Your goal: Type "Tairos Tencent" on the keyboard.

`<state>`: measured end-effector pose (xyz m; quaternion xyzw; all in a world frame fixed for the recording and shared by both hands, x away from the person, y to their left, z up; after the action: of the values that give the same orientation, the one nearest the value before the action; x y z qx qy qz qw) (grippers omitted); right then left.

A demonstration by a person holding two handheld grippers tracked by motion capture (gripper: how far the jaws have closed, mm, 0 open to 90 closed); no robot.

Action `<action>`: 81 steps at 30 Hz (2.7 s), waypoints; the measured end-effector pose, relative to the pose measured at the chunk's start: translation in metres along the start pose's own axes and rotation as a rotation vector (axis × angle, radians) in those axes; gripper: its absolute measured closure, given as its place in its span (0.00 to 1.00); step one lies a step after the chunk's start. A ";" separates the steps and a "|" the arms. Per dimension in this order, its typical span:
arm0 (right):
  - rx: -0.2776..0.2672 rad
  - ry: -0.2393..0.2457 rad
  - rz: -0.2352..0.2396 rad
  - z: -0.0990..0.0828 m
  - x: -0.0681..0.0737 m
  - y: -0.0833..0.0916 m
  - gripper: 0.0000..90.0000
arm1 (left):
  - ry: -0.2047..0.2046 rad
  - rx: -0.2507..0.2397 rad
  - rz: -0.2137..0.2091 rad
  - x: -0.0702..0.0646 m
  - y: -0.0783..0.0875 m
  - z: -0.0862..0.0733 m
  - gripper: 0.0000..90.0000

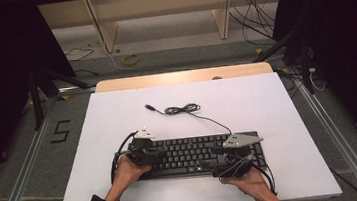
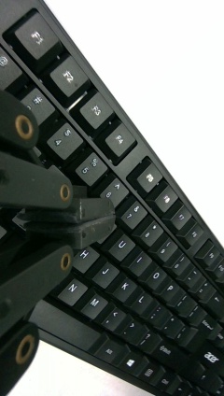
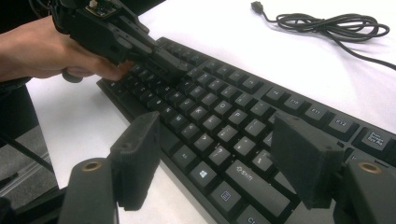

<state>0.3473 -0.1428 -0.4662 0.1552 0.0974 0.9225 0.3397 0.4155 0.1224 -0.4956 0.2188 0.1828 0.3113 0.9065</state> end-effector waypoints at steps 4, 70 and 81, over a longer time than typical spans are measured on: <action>-0.002 0.000 0.001 0.000 -0.001 0.000 0.38 | 0.016 -0.012 -0.004 0.000 0.003 0.002 0.91; -0.074 0.027 -0.062 -0.009 -0.017 0.047 0.37 | 0.074 -0.286 -0.116 -0.026 0.065 -0.014 0.33; -0.100 0.022 -0.087 -0.015 -0.019 0.062 0.36 | 0.085 -0.302 -0.102 -0.028 0.073 -0.026 0.32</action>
<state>0.3183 -0.2031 -0.4669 0.1233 0.0615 0.9123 0.3857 0.3474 0.1641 -0.4747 0.0570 0.1829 0.2976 0.9353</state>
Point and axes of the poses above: each handheld gripper's, and its own axes: y roughly backward along the jaws, z roughly out of its top, x roughly to its left, the point moved 3 cm from there along -y, roughly forward along the jaws, and after that the axes turned 15 degrees about -x, right-handed, at the moved point
